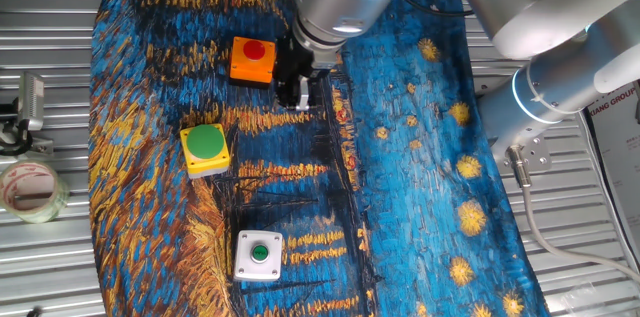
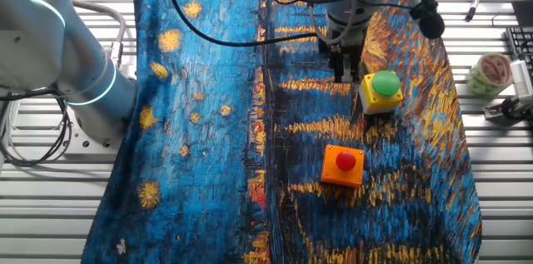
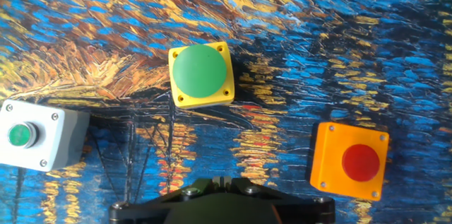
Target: Press three buttons from left to right in sequence
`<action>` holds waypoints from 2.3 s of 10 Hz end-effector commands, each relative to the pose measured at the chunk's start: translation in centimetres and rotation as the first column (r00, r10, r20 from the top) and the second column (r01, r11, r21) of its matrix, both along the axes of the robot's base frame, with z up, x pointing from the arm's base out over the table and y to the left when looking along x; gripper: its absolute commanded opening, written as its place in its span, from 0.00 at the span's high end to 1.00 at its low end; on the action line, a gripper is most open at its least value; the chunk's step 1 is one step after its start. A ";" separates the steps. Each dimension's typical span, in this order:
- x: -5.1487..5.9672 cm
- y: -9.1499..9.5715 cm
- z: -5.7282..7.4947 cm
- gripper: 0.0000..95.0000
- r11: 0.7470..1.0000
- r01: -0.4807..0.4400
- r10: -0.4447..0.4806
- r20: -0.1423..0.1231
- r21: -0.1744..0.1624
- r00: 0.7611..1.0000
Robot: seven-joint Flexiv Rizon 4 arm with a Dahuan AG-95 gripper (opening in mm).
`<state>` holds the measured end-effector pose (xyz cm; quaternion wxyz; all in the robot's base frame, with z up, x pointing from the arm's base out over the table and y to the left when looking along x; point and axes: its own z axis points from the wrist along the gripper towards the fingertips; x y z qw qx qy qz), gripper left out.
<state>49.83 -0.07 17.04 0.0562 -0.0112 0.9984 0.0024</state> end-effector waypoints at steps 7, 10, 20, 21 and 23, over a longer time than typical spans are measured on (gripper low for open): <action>0.1 -0.2 0.1 1.00 1.000 0.002 -0.002 -0.010 -0.002 1.000; -0.2 -1.5 0.0 1.00 1.000 -0.015 0.015 -0.013 0.009 1.000; -2.0 -7.4 -2.4 1.00 0.995 -0.087 0.087 0.004 0.042 0.996; -1.8 -7.8 -2.5 1.00 0.995 -0.095 0.095 0.004 0.035 0.995; -1.4 -8.4 -2.9 1.00 0.994 -0.100 0.100 0.005 0.034 0.995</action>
